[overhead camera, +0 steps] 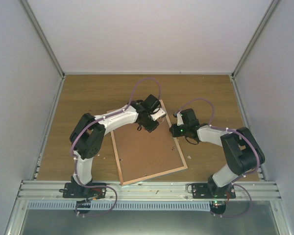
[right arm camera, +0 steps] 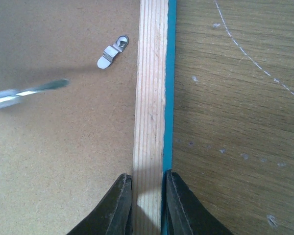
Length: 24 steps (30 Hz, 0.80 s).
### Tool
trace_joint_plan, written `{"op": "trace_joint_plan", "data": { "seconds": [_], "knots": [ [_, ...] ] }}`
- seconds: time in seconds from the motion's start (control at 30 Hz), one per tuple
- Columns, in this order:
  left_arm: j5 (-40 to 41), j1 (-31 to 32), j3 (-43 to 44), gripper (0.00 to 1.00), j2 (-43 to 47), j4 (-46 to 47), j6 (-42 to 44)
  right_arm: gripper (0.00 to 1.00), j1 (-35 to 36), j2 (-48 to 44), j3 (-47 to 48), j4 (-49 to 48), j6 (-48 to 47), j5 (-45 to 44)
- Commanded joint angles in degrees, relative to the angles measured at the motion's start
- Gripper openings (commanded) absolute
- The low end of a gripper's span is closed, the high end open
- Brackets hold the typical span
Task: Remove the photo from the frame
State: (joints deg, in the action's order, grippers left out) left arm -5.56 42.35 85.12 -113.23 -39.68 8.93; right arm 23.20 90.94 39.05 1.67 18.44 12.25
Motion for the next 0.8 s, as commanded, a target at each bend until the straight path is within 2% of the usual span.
{"op": "trace_joint_plan", "data": {
  "seconds": [0.0, 0.3, 0.57, 0.77],
  "knots": [
    [0.51, 0.1, -3.45, 0.0, 7.2, 3.24, -7.13, 0.01, 0.14, -2.23, -1.13, 0.29, 1.08, -1.91],
    [2.67, 0.02, -17.6, 0.0, 22.38, 9.78, -22.05, 0.01, -1.07, -8.15, -3.98, 0.68, 13.85, -10.55],
    [3.96, 0.02, -27.65, 0.0, 33.81, 12.85, -29.73, 0.01, -1.51, -16.95, -8.62, 3.92, 26.67, -20.14],
    [2.48, 0.02, -33.88, 0.0, 41.46, 15.09, -33.82, 0.04, -1.66, -20.97, -13.89, 4.12, 34.61, -20.39]
  ]
}}
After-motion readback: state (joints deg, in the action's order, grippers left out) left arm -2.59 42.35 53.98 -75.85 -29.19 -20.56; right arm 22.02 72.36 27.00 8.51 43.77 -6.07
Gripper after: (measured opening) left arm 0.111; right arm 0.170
